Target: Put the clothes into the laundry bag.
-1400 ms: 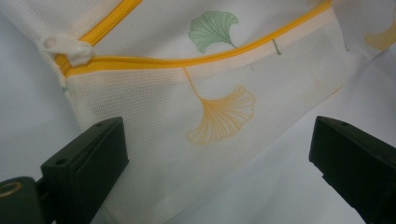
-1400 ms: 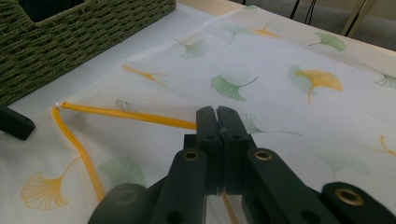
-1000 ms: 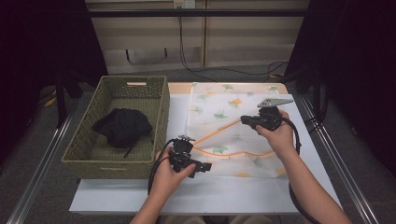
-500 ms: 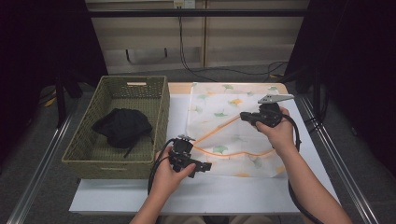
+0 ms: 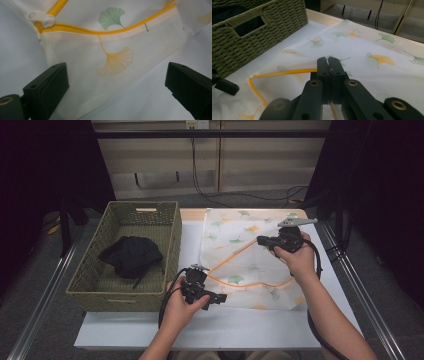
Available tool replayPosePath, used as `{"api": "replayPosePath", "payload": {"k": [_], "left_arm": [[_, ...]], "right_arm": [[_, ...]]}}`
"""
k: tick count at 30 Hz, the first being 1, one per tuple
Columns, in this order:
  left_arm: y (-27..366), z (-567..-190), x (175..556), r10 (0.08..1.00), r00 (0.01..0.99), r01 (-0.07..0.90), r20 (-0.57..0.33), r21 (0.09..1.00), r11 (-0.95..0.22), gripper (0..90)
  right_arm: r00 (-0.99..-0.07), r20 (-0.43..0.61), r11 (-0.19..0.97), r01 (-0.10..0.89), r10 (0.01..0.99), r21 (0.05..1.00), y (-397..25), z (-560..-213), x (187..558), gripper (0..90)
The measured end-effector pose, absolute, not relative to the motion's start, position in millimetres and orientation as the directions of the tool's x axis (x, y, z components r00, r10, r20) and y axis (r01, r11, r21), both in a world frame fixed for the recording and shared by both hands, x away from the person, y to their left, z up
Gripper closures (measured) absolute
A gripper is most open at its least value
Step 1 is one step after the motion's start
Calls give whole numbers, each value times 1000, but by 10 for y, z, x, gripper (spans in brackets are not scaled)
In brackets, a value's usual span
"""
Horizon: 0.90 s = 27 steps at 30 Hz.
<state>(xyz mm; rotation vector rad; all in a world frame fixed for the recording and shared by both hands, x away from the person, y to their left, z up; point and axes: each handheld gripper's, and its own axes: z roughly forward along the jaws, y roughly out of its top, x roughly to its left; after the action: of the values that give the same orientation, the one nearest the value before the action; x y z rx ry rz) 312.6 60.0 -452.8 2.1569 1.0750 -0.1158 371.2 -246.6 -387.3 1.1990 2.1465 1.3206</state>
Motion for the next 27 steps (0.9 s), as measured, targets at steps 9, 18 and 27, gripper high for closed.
{"api": "replayPosePath", "payload": {"k": [9, 18, 27], "left_arm": [[600, -4536, 3125, 665, 647, 729, -373, 557, -397, 48], [599, -4529, 3126, 662, 650, 727, -373, 558, -400, 48], [585, -4527, 3125, 664, 644, 731, -379, 561, -389, 48]], "right_arm": [[-585, 134, 196, 467, 800, 862, -2473, -3806, 3727, 892], [-589, 132, 194, 457, 797, 868, -2466, -3724, 3732, 892], [-593, 147, 176, 452, 792, 875, -2465, -3678, 3738, 892]]}}
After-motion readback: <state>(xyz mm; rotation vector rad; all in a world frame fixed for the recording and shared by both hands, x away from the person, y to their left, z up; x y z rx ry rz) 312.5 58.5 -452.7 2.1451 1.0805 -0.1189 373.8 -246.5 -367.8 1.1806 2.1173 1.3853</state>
